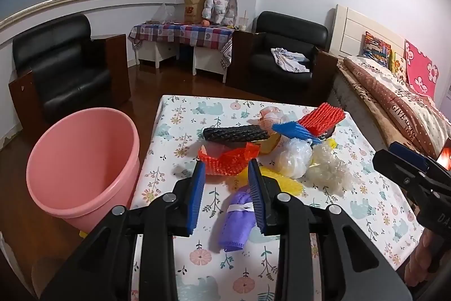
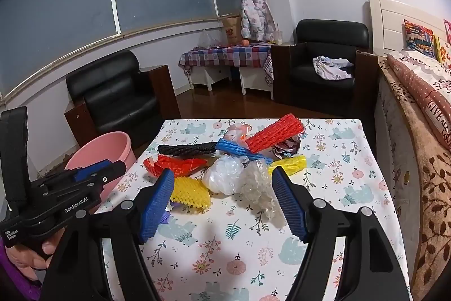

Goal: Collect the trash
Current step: 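Position the left gripper around the purple glove and close it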

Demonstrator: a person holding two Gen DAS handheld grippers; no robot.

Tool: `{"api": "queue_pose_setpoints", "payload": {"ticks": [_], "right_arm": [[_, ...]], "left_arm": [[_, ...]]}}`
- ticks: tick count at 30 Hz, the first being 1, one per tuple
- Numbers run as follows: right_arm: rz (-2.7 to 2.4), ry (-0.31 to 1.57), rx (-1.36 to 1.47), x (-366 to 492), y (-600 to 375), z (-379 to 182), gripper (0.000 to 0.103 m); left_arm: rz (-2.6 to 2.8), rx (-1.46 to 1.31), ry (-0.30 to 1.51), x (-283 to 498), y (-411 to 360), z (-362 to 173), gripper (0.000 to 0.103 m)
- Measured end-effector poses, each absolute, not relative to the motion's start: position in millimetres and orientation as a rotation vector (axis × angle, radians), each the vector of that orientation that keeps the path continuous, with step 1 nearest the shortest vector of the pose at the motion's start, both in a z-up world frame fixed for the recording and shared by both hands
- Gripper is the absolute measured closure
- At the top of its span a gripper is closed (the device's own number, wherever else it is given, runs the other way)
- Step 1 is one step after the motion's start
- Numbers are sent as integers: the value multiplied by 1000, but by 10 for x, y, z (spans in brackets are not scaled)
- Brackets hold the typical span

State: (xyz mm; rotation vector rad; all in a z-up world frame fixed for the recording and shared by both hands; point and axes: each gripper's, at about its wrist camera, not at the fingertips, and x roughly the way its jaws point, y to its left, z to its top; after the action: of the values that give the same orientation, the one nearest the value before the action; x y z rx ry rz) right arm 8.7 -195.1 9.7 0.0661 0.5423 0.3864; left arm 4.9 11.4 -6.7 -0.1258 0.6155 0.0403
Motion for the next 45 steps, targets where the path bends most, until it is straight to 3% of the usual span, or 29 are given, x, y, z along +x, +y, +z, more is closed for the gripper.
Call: {"api": "queue_pose_setpoints", "payload": {"ticks": [33, 45], "right_arm": [[383, 533, 81, 47, -1985, 93, 32], [335, 411, 121, -78, -2121, 247, 32]], "left_arm": [[42, -133, 607, 20, 164, -41, 71], [43, -132, 607, 23, 161, -37, 71]]}}
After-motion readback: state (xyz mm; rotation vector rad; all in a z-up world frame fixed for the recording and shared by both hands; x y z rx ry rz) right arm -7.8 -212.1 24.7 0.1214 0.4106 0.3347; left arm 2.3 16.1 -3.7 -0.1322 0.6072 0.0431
